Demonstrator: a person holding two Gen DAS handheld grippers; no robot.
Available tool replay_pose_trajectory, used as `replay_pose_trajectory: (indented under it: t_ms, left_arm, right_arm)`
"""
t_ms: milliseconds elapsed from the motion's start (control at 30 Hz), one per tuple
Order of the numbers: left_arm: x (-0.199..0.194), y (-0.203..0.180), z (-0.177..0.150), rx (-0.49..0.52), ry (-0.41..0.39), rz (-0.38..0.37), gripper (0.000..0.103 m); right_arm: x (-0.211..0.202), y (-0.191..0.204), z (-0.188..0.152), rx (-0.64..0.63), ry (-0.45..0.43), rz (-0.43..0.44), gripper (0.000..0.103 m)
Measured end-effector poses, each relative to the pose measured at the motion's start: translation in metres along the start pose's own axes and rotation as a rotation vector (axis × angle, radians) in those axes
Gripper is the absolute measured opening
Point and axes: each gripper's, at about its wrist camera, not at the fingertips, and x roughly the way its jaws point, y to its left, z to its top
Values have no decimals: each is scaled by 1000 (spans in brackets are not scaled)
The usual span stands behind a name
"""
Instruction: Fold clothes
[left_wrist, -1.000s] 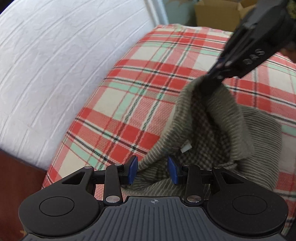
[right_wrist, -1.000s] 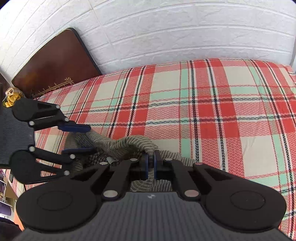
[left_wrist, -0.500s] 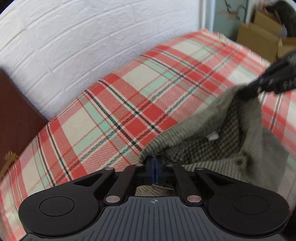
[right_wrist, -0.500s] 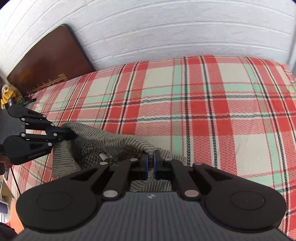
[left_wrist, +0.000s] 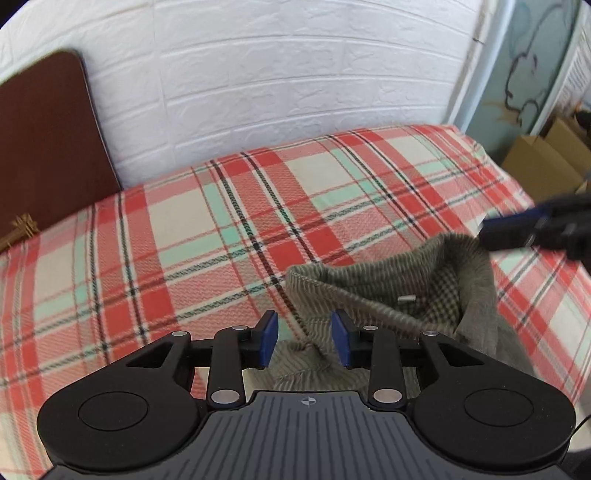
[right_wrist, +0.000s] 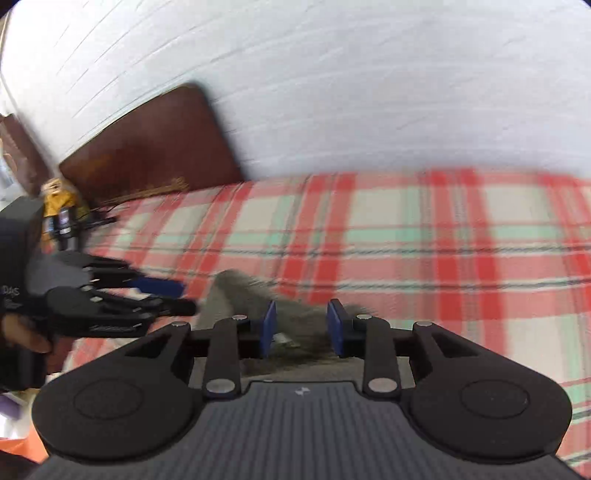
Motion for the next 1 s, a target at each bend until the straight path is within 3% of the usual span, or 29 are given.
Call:
replay_pose_trajectory:
  t_ms: [200,433,500,633,700,833,1000]
  left_arm:
    - [-3,6,-5,1,14,12,52]
    - [-10,24,-15,-16,32,59,53]
    - [-11,25,-15,-18,36,62,54]
    - [-12,24,-11,-12,40,39,54]
    - [-12,20,-8,1,43,18,55]
    - [-16,8,-4,35,45,-38,57]
    - [-7,3,1,52,59,-56,59]
  right_arm:
    - [56,-6,1,237,125,190,35]
    - [89,-8,-12,365,233,265,35]
    - [95,-5,-18,384,259,286,27]
    - [96,9,-25,338,290,307,19]
    - [91,20,-26,266,282,279,8]
    - [81,37,-30,141,259,231,7]
    - [74,44,-37,99,253,227,7]
